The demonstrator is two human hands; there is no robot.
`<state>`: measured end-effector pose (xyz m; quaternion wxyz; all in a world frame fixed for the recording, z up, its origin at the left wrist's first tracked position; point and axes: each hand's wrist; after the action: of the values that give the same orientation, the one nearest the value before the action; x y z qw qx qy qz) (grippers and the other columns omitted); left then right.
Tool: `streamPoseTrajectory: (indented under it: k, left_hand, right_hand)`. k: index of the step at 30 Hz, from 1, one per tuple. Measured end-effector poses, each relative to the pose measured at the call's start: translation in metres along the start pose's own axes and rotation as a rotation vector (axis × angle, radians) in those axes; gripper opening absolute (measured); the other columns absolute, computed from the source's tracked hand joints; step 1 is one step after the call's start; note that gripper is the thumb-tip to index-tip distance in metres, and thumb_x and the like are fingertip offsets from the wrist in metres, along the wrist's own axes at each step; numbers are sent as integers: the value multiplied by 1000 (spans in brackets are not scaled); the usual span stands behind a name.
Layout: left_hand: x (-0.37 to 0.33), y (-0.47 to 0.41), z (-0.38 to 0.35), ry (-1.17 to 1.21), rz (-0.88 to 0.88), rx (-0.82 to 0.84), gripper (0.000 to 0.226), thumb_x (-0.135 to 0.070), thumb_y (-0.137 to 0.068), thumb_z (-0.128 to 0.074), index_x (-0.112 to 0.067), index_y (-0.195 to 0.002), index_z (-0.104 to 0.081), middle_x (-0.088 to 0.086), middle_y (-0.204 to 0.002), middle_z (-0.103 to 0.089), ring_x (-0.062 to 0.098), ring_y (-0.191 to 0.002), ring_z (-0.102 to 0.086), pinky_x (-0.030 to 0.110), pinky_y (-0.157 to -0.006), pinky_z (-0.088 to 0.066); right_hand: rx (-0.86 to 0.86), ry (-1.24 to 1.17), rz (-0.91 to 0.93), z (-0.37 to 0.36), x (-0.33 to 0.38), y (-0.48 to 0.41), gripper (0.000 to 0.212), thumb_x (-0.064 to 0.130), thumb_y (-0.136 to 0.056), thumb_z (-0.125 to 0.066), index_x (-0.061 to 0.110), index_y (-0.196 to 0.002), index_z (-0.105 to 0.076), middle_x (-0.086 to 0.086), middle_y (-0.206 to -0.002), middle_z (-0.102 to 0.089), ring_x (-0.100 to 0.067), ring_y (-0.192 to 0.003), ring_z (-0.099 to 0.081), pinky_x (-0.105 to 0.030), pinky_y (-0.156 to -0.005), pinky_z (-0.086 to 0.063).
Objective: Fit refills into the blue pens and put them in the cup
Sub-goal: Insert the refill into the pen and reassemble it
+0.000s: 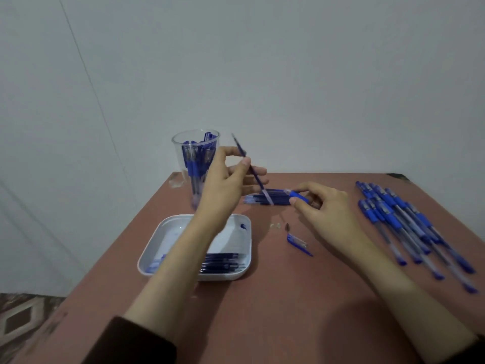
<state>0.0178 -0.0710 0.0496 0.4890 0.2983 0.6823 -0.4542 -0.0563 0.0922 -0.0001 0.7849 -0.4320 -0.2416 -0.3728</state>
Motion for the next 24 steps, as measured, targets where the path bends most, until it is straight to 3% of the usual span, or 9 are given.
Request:
streamPoseTrajectory:
  k: [6,17,24]
  left_hand:
    - [26,-10,-31,303,-46,-183,17,-2,-98,-43,-19,-101,-39,10,-83,-70,20,-80,-72,27,-73,-58]
    - [27,-15,-32,391,-19,-186,20,2,-97,-43,-17,-103,-39,12,-81,-70,24,-79,-72,28,-71,-58]
    - [26,-16,-29,403,-6,-177,19,1,-98,-43,-12,-110,-36,13,-83,-69,23,-78,-72,29,-71,-58]
  right_hand:
    - [-29,11,-60,8,-3,-7,12,22,-85,-67,33,-80,-66,15,-59,-56,2,-62,-52,-19,-58,-38]
    - [-29,20,-54,8,0,-8,10,20,-84,-69,30,-85,-69,12,-66,-61,5,-64,-54,-8,-56,-39]
    - [-27,-56,-63,11,3,-6,10,19,-84,-70,29,-87,-71,9,-69,-64,1,-65,-55,-10,-60,-42]
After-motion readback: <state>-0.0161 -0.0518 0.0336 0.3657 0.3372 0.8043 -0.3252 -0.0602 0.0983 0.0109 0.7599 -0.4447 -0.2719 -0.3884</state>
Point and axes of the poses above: each hand's wrist, its own y-axis away from the middle knuckle, its own z-axis out of the back of the hand, x = y × z
